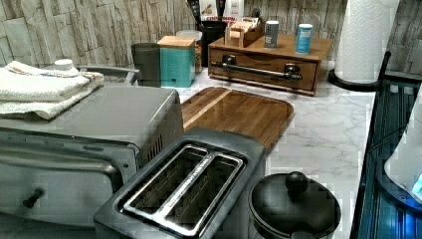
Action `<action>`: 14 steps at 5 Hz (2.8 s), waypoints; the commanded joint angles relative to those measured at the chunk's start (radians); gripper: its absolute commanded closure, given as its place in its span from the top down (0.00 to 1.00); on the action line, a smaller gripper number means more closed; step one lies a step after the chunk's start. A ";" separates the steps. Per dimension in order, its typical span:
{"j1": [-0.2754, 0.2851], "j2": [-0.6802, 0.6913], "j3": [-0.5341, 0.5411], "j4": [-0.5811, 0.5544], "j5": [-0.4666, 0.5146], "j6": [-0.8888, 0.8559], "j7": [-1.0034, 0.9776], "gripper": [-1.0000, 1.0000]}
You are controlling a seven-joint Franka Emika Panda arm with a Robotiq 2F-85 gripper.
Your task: Open the drawer.
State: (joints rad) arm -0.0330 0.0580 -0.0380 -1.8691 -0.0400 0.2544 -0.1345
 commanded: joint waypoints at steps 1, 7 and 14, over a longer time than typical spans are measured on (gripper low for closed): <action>0.000 0.000 0.000 0.000 -0.001 0.000 -0.001 1.00; -0.134 -0.070 -0.146 -0.307 -0.089 0.401 -0.920 1.00; -0.206 0.040 -0.158 -0.394 -0.068 0.673 -1.059 1.00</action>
State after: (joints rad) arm -0.2343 0.1121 -0.1926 -2.2344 -0.0864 0.8965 -1.1123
